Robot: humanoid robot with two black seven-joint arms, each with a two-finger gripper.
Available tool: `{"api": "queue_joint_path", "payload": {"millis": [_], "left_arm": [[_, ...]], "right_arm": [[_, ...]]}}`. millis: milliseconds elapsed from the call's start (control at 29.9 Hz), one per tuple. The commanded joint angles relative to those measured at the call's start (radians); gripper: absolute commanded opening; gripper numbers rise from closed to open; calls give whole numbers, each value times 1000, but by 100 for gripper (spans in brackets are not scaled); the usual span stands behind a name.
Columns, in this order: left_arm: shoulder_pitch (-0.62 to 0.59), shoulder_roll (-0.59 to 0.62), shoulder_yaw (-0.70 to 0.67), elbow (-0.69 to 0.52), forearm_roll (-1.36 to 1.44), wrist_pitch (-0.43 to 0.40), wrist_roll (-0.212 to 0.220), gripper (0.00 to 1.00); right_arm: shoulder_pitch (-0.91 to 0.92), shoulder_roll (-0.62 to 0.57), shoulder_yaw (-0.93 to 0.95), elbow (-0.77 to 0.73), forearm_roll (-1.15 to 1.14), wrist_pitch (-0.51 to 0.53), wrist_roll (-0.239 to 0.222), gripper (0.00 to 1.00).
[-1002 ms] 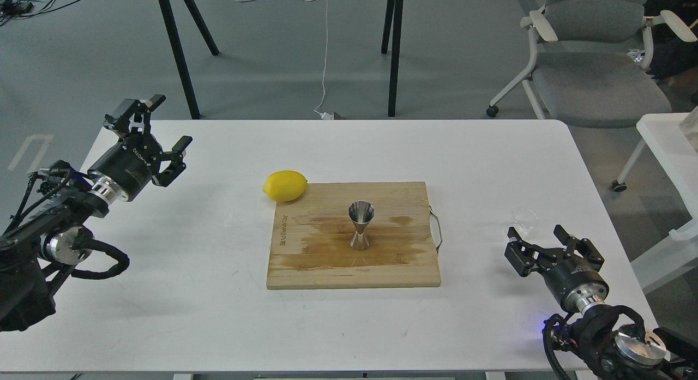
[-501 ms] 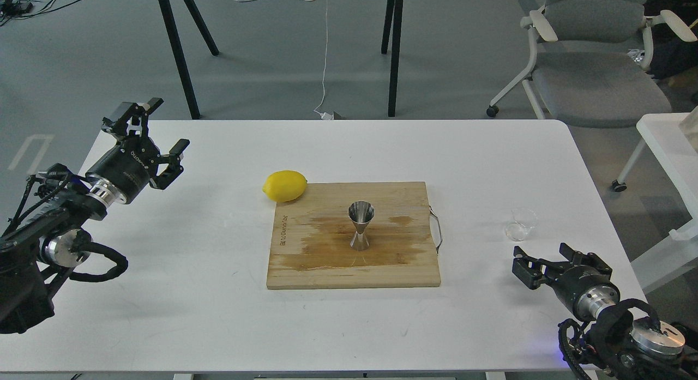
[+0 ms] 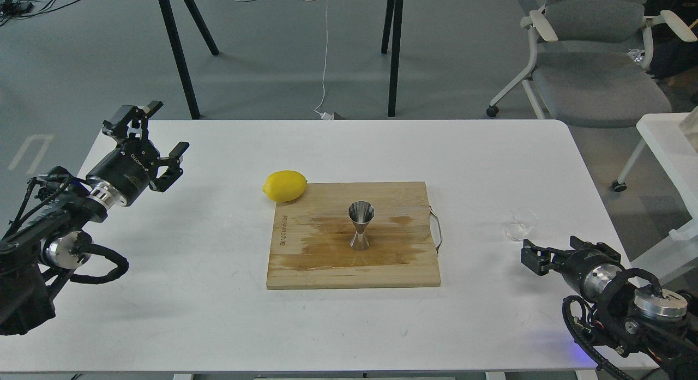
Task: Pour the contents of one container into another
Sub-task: 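Lower the right gripper toward the small clear glass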
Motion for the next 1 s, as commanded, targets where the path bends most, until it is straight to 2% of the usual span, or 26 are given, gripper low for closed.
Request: {"api": "queue_joint_path", "payload": {"millis": [0,501,969], "left_arm": [[0,-1,0,3,1,0,0,98],[-1,-17,0,26,0,0,0,98],[0,-23,3,46,0,0,0,98]], "right_arm": [[29,27,-2,-22,-22,-22,-3,98],[106,167,-12,-159,-108,-57,-17,98],[142,210,-11,-215,-154,-56,-28,92]]}}
